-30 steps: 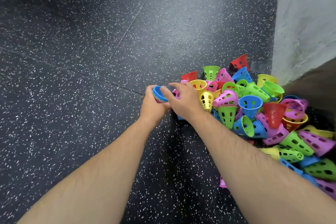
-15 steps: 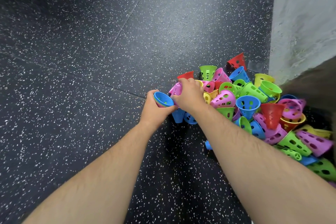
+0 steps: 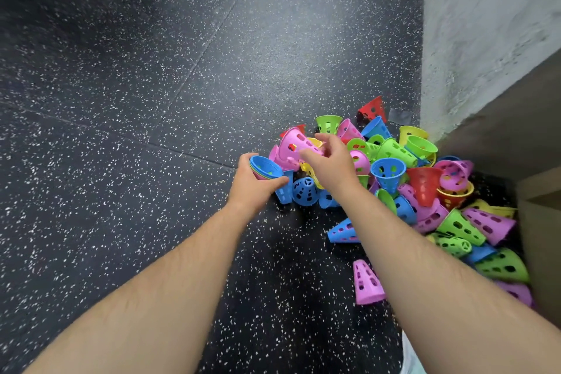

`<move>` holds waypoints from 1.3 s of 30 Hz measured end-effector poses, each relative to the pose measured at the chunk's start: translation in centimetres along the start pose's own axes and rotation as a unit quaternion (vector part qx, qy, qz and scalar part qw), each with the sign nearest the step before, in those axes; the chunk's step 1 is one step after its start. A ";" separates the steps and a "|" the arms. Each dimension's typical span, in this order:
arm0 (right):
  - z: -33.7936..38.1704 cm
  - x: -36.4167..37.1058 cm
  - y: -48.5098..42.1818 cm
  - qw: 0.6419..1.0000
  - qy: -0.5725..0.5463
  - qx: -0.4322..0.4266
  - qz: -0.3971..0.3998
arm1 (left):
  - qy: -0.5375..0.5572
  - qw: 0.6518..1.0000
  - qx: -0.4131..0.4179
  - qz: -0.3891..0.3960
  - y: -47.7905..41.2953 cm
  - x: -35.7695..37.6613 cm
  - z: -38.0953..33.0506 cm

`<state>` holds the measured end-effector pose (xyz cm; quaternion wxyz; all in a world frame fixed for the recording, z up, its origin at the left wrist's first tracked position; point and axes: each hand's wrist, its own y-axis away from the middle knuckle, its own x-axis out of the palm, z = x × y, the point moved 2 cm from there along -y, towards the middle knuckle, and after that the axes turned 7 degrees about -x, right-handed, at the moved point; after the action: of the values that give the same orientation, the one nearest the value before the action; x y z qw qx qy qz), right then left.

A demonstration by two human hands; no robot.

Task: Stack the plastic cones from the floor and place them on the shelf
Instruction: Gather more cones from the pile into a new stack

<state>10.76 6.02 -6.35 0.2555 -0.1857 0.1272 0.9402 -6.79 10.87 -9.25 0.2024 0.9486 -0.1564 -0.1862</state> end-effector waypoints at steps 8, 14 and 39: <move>4.2 -3.3 3.0 0.961 0.164 -0.111 0.193 | 0.030 0.995 0.035 0.085 3.3 1.0 -2.5; 10.2 -8.3 3.6 0.837 0.426 -0.218 0.264 | 0.034 0.990 0.076 0.116 5.6 2.9 -4.9; -6.6 -7.2 11.1 0.926 0.203 -0.171 0.269 | -0.042 0.997 -0.010 0.061 10.7 6.5 3.6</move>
<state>12.53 -8.63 -7.73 -0.0742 -0.3723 0.0594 0.9232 -4.92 -2.05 -9.44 0.2160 0.9266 -0.2205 -0.2147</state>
